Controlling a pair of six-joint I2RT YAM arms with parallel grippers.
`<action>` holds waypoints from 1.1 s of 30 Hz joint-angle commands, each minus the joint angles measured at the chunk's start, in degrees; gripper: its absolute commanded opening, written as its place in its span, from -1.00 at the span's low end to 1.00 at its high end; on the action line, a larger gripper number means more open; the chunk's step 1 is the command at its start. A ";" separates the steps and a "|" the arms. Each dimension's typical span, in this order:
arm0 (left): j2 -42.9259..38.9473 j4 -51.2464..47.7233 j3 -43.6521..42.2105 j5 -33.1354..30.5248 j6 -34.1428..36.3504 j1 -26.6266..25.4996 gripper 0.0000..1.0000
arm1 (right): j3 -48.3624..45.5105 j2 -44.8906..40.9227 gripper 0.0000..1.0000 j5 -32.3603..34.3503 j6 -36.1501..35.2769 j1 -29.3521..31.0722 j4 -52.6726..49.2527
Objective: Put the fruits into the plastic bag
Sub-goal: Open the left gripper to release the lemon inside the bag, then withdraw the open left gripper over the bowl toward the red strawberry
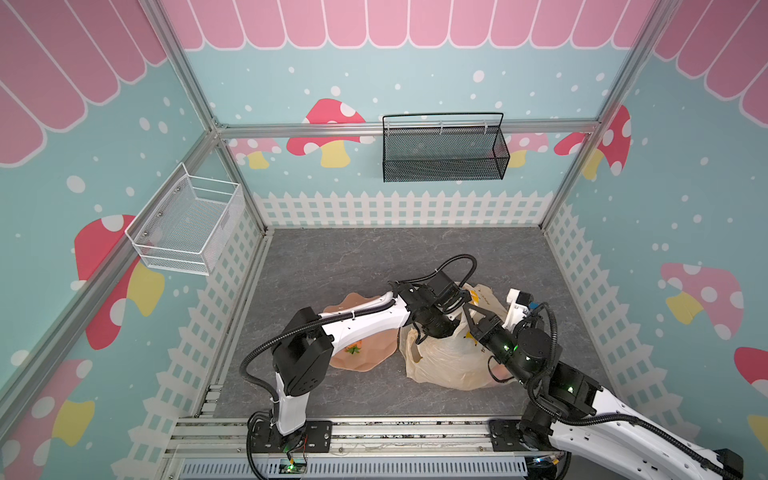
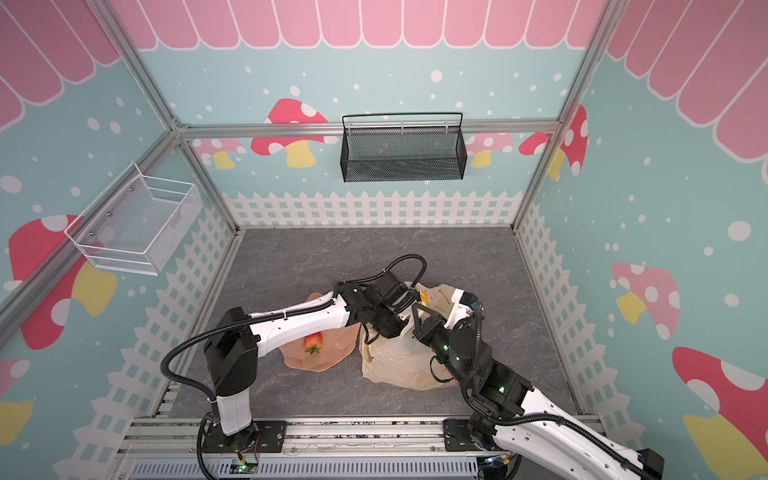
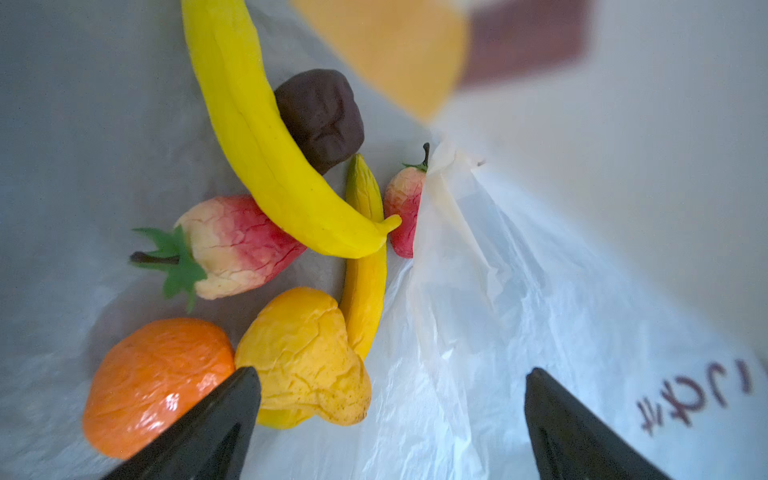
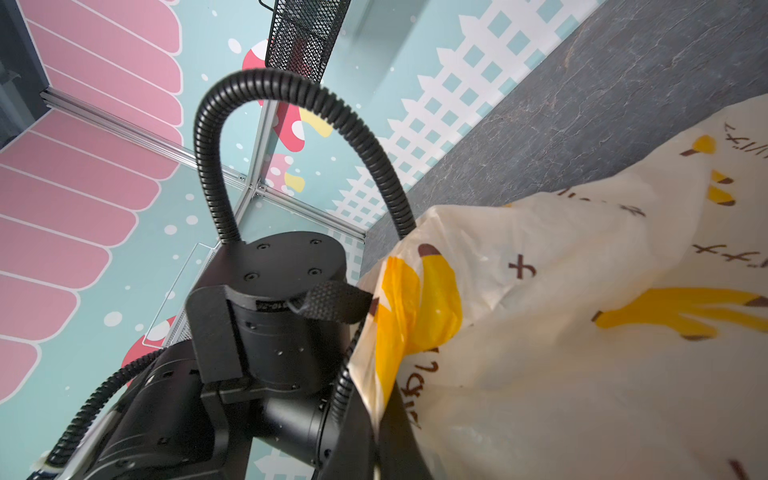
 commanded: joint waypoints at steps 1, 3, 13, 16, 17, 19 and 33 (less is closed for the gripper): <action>-3.22 -3.99 -0.30 -3.75 1.62 0.50 0.98 | -0.44 -0.50 -1.00 0.64 0.57 0.11 0.43; -4.50 -4.76 -1.66 -3.80 2.40 0.82 0.98 | -0.53 -0.59 -1.00 0.72 0.50 0.16 0.37; -9.01 -10.21 -5.10 -14.21 4.84 3.32 0.94 | -0.51 -0.58 -1.00 0.81 0.74 0.17 0.40; -9.62 -12.62 -5.28 -17.20 6.63 3.76 0.93 | -0.47 -0.67 -1.00 0.73 0.68 0.12 0.32; -9.92 -13.27 -5.45 -18.51 7.23 3.77 0.93 | -0.43 -0.67 -1.00 0.81 0.74 0.16 0.32; -10.67 -14.27 -6.30 -22.10 8.57 3.92 0.93 | -0.50 -0.67 -1.00 0.80 0.71 0.14 0.32; -14.13 -18.15 -11.52 -39.75 14.33 5.87 0.94 | -0.66 -1.03 -1.00 0.94 0.59 0.15 0.29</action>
